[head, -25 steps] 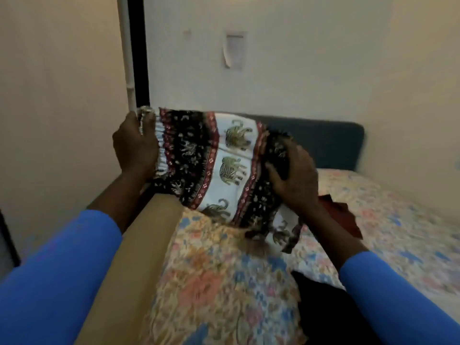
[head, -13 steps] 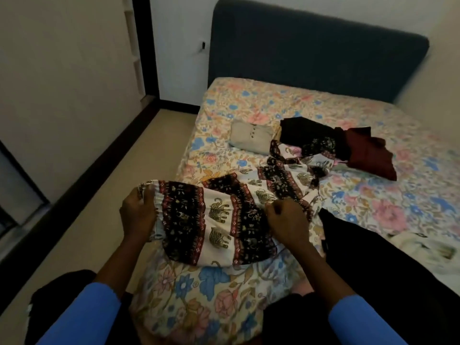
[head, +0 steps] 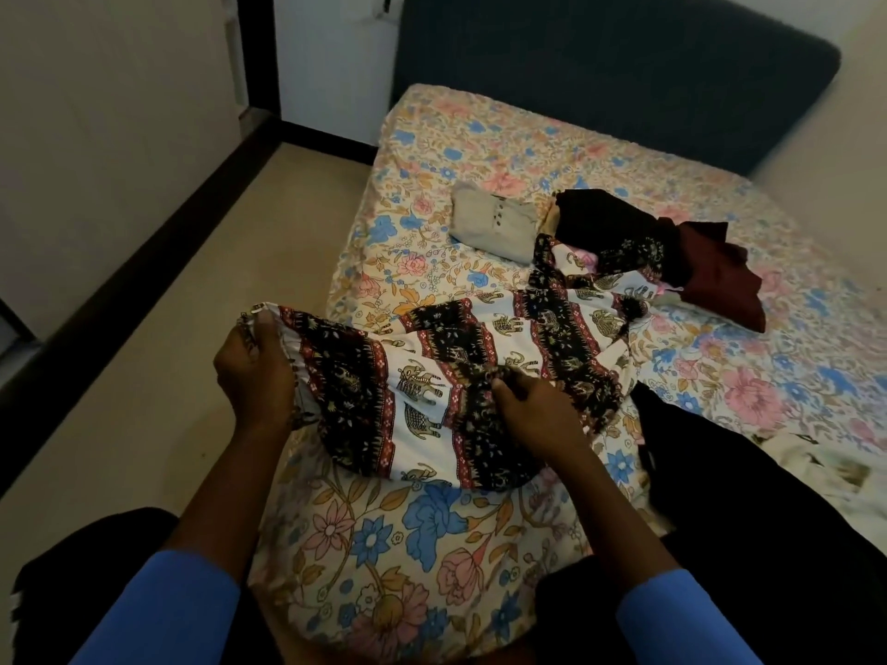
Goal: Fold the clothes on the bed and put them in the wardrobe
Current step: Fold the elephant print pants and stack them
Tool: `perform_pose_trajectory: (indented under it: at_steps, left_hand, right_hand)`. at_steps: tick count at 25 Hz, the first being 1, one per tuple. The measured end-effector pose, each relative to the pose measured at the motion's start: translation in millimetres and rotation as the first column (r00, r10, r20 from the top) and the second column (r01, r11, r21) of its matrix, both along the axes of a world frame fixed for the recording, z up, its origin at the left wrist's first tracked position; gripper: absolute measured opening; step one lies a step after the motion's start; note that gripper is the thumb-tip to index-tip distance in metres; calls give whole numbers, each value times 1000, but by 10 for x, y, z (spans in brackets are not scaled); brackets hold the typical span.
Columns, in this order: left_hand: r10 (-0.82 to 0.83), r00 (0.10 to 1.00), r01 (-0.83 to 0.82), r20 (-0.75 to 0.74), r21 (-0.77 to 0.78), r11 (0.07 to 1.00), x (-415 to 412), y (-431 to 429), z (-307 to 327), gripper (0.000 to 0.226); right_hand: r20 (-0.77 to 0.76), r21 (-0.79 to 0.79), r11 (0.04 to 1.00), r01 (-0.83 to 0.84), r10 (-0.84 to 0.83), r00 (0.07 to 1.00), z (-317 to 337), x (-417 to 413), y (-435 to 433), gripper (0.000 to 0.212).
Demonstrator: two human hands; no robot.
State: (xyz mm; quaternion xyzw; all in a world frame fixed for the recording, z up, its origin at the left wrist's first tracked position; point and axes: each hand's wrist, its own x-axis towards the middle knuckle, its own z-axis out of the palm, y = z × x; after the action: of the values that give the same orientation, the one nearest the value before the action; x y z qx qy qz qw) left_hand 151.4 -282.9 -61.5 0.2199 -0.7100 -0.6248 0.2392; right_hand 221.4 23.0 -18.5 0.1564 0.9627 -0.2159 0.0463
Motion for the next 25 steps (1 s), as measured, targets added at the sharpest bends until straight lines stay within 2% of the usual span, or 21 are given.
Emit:
perform_pose_trajectory:
  at_steps: [4, 7, 9, 10, 12, 13, 14, 17, 18, 19, 22, 23, 25]
  left_hand:
    - [18, 999, -20, 37, 70, 997, 3, -41, -23, 42]
    - [18, 999, -23, 42, 124, 992, 4, -56, -38, 39]
    - [5, 999, -12, 41, 163, 987, -11, -59, -67, 40]
    - [-6, 999, -1, 37, 185, 983, -15, -62, -80, 41]
    - [-27, 999, 22, 25, 184, 983, -8, -82, -70, 41]
    - [-44, 999, 41, 19, 137, 990, 10, -96, -53, 41]
    - [-64, 998, 63, 16, 50, 997, 36, -115, -19, 40]
    - [-184, 983, 180, 5, -243, 953, 133, -168, 197, 35]
    - [-238, 971, 226, 2, -310, 923, 134, -211, 295, 32]
    - [-296, 955, 275, 6, -386, 881, 116, -269, 419, 30]
    - [-452, 888, 419, 83, -551, 722, 16, -429, 929, 43]
    - [-475, 874, 447, 103, -554, 702, -5, -449, 1141, 45]
    - [-474, 879, 436, 61, -508, 743, -5, -396, 1638, 40]
  right_hand:
    - [-100, -50, 998, 25, -30, 995, 86, -211, -78, 62]
    - [28, -110, 989, 101, -98, 995, 83, -378, -82, 52]
    - [39, -226, 957, 182, -178, 983, 49, -464, -114, 39]
    - [23, -363, 903, 228, -236, 971, 55, -487, -139, 29]
    - [8, -658, 704, 267, -348, 937, 149, -509, -177, 17]
    - [-14, -730, 637, 249, -378, 926, 227, -513, -168, 16]
    - [-54, -756, 618, 216, -387, 920, 316, -520, -142, 18]
    - [-215, -777, 623, 97, -405, 889, 603, -514, 7, 6]
    - [-267, -776, 629, 53, -402, 876, 727, -507, 58, 4]
    - [-300, -785, 619, 11, -396, 868, 871, -502, 132, 13]
    - [-247, -857, 512, -58, -311, 918, 1317, -448, 402, 27]
    - [-216, -854, 518, -53, -260, 941, 1440, -413, 482, 29]
    - [-232, -770, 635, -62, -188, 954, 1686, -341, 637, 32]
